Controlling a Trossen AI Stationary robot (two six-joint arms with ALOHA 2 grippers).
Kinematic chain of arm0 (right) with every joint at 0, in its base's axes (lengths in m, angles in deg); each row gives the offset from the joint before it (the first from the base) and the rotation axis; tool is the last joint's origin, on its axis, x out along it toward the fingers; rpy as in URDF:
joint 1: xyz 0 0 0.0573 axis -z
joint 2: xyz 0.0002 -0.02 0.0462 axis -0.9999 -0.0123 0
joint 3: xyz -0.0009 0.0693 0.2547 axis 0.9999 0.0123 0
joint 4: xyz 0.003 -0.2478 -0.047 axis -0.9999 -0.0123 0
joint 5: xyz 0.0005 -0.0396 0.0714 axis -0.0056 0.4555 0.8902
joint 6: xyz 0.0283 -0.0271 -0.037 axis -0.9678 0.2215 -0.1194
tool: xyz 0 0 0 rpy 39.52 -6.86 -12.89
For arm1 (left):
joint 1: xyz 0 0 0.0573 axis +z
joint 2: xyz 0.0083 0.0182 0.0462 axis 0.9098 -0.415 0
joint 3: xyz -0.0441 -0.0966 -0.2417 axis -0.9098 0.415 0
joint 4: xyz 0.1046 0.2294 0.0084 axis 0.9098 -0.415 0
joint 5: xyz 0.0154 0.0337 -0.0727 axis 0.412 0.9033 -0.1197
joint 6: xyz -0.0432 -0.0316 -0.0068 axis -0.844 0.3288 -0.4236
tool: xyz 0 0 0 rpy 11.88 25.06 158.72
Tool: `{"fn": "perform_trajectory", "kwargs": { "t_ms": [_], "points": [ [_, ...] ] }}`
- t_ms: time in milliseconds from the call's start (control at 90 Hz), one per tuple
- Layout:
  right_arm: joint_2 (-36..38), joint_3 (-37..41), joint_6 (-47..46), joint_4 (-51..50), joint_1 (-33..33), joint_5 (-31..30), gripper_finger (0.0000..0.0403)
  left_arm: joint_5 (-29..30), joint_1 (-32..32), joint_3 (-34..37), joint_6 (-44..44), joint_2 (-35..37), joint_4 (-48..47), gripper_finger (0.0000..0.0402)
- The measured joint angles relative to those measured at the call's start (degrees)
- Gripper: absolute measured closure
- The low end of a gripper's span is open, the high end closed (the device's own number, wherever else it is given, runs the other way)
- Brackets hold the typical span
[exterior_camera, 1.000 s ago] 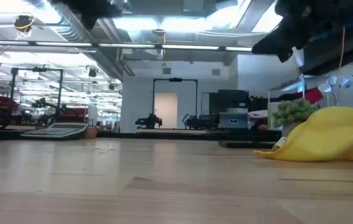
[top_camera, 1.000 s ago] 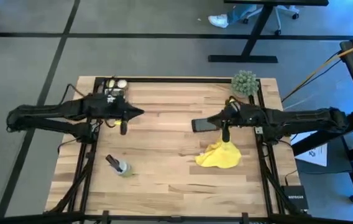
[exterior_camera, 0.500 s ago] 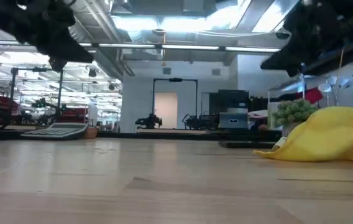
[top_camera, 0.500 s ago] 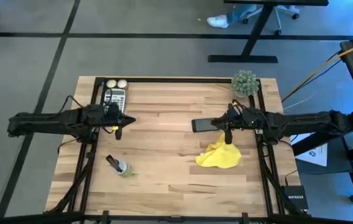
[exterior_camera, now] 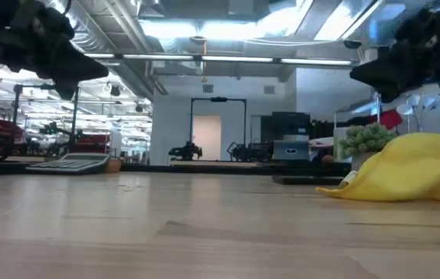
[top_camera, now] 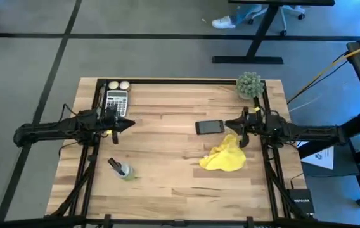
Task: Apply microfiber cloth
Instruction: Return to Home Position
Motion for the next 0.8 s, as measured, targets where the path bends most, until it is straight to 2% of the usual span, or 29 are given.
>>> {"fn": "perform_trajectory", "kwargs": {
  "t_ms": [144, 289, 467, 656, 800],
  "points": [
    [7.4, 0.6, -1.2, -4.6, -0.1, -5.3, 0.037, -0.6, 0.0, 2.5, -2.4, 4.9, -0.3, 0.0401],
    [8.2, 0.6, 1.0, -5.6, -0.1, -0.4, 0.037, -1.3, -0.1, 4.5, -2.9, 9.3, 0.0, 0.0401],
    [6.3, 0.6, 1.1, -6.9, -0.2, 7.3, 0.037, -0.5, -0.1, 4.5, -3.7, 8.8, -0.2, 0.0401],
    [6.5, 0.6, 1.5, -6.7, -0.2, 8.7, 0.037, 0.0, -0.9, 4.7, -2.7, 9.0, 0.6, 0.0401],
    [5.8, 0.6, 0.9, -6.7, -0.2, 8.6, 0.037, 2.1, -2.7, 7.2, -1.1, 9.1, 8.0, 0.0401]
  ]
}}
